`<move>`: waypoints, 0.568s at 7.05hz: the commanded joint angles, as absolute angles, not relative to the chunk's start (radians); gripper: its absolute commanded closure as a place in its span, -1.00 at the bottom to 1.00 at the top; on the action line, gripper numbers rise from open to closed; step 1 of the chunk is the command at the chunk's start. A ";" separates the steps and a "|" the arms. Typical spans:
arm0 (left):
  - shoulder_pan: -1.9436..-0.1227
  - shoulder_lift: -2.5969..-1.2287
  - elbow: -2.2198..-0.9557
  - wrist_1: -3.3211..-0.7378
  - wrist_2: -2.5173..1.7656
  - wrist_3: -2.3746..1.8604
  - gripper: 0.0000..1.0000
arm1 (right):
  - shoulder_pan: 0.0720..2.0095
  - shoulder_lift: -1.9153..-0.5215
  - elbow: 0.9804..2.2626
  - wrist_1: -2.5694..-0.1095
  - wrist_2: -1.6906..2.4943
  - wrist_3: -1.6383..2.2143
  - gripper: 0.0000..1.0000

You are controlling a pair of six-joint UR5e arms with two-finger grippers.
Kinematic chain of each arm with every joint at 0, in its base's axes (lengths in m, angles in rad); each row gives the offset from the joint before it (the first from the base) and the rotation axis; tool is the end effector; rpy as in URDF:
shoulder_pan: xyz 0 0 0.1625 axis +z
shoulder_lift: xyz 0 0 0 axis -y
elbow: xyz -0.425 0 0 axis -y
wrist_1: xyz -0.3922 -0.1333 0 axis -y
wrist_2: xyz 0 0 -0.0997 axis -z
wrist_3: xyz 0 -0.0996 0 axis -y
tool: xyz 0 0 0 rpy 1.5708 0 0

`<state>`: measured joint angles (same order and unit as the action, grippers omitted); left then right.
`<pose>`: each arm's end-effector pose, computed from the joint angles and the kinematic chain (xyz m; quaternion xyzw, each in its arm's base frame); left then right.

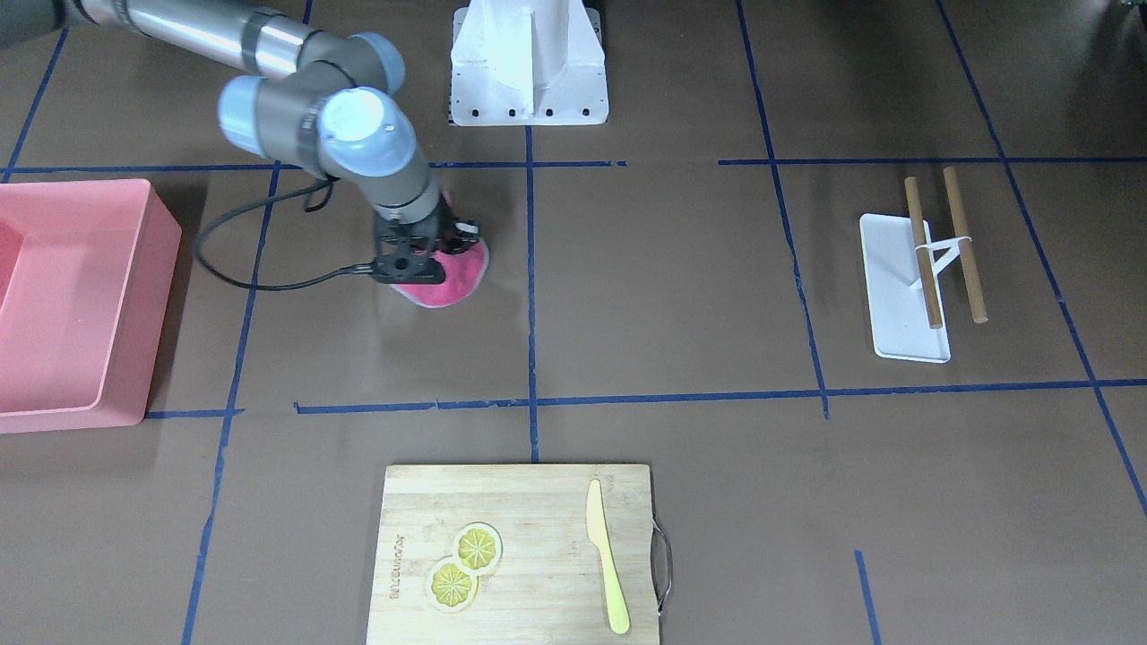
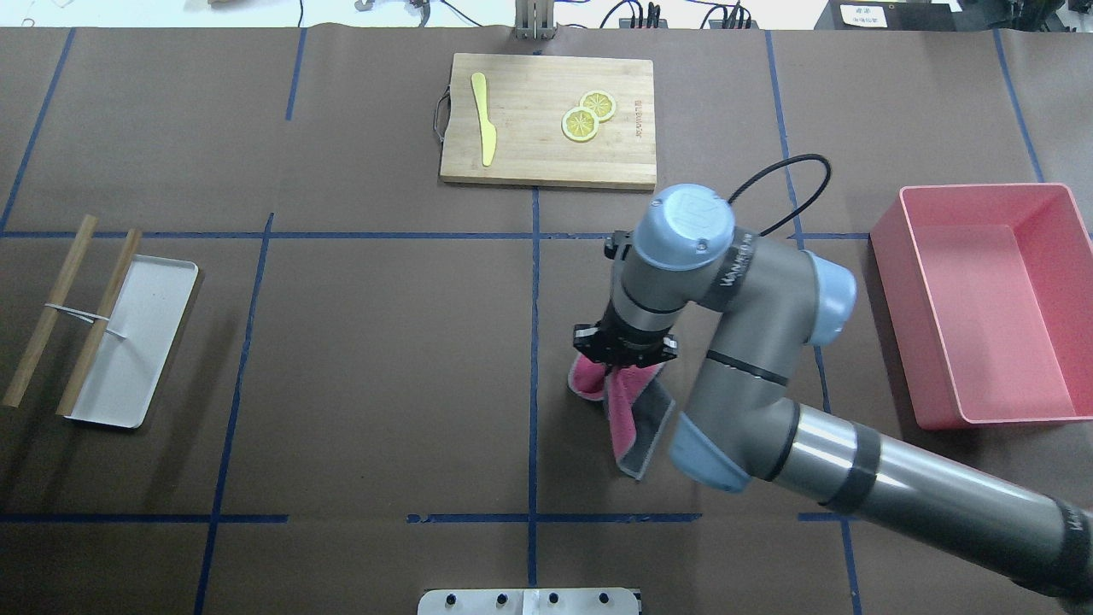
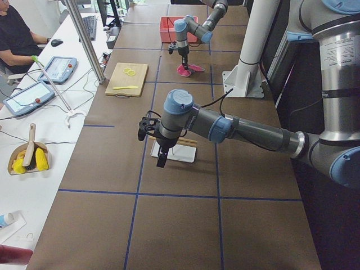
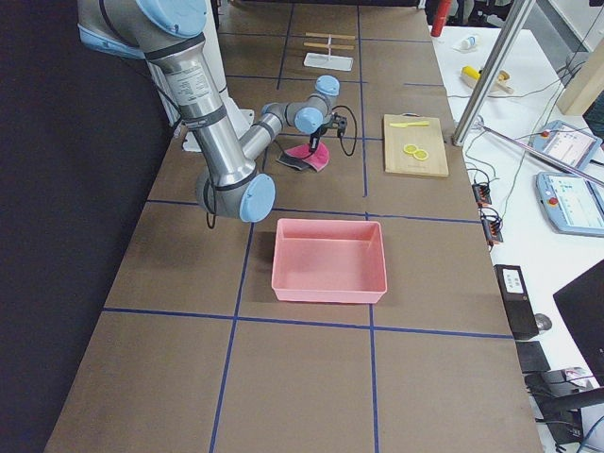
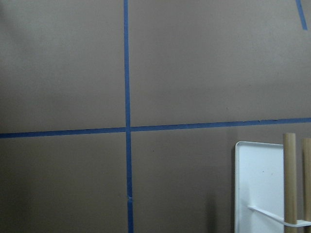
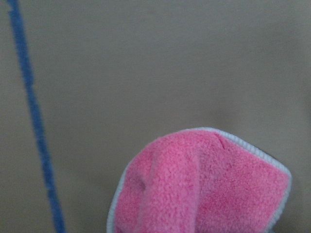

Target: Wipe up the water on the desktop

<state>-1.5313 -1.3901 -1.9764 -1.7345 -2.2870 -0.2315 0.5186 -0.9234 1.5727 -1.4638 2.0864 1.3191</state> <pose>-0.0510 -0.4290 0.5249 0.1327 0.3652 -0.0207 0.9212 -0.5668 -0.4204 0.2590 -0.0855 -0.4199 0.0263 0.9032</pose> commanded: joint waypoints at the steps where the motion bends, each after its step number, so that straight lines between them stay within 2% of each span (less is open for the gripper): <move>1: -1.536 -1.390 -1.970 -1.735 -2.287 -0.221 -1.00 | 0.489 -0.798 1.460 -1.457 2.056 1.382 1.00; 2: -1.536 -1.390 -1.970 -1.735 -2.287 -0.221 -1.00 | 0.515 -0.866 1.509 -1.459 2.068 1.378 1.00; 4: -1.536 -1.390 -1.970 -1.735 -2.287 -0.221 -1.00 | 0.624 -1.113 1.720 -1.470 2.138 1.204 1.00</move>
<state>-1.5355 -1.3898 -1.9697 -1.7349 -2.2871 -0.2210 0.5613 -0.9833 1.6142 -1.4642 2.0979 1.2972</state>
